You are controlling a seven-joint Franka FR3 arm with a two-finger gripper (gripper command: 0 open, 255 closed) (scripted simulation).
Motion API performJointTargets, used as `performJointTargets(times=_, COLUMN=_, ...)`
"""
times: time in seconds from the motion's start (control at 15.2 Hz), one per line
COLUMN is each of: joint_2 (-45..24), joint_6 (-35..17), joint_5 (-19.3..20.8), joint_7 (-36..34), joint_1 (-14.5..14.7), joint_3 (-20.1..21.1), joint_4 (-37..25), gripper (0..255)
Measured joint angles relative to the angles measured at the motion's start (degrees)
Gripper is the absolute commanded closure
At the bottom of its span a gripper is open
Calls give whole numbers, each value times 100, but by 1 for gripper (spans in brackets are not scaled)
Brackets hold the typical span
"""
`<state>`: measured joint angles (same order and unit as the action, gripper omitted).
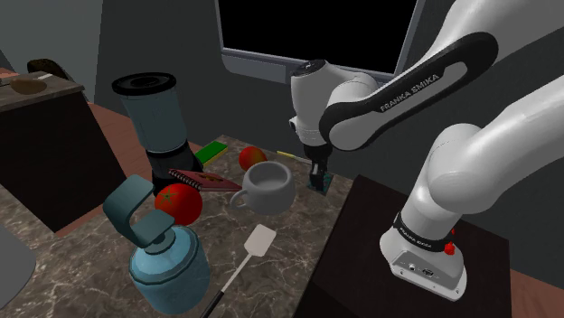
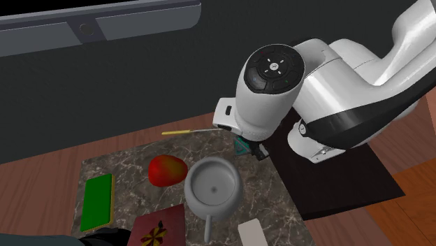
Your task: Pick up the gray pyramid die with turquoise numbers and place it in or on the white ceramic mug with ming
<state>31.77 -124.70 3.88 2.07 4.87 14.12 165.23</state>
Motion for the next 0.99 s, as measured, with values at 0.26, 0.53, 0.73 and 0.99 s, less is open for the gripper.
performJointTargets(times=0.26, joint_2=276, joint_6=414, joint_5=-53, joint_7=75, joint_1=53, joint_3=-43, joint_4=-142, gripper=255)
performJointTargets(times=0.53, joint_2=532, joint_6=829, joint_5=-74, joint_7=162, joint_1=79, joint_3=-99, joint_4=-307, gripper=255)
performJointTargets(times=0.73, joint_2=653, joint_6=1105, joint_5=-76, joint_7=214, joint_1=83, joint_3=-131, joint_4=-467, gripper=255)
performJointTargets(times=0.99, joint_2=816, joint_6=1492, joint_5=-76, joint_7=284, joint_1=89, joint_3=-175, joint_4=-698, gripper=255)
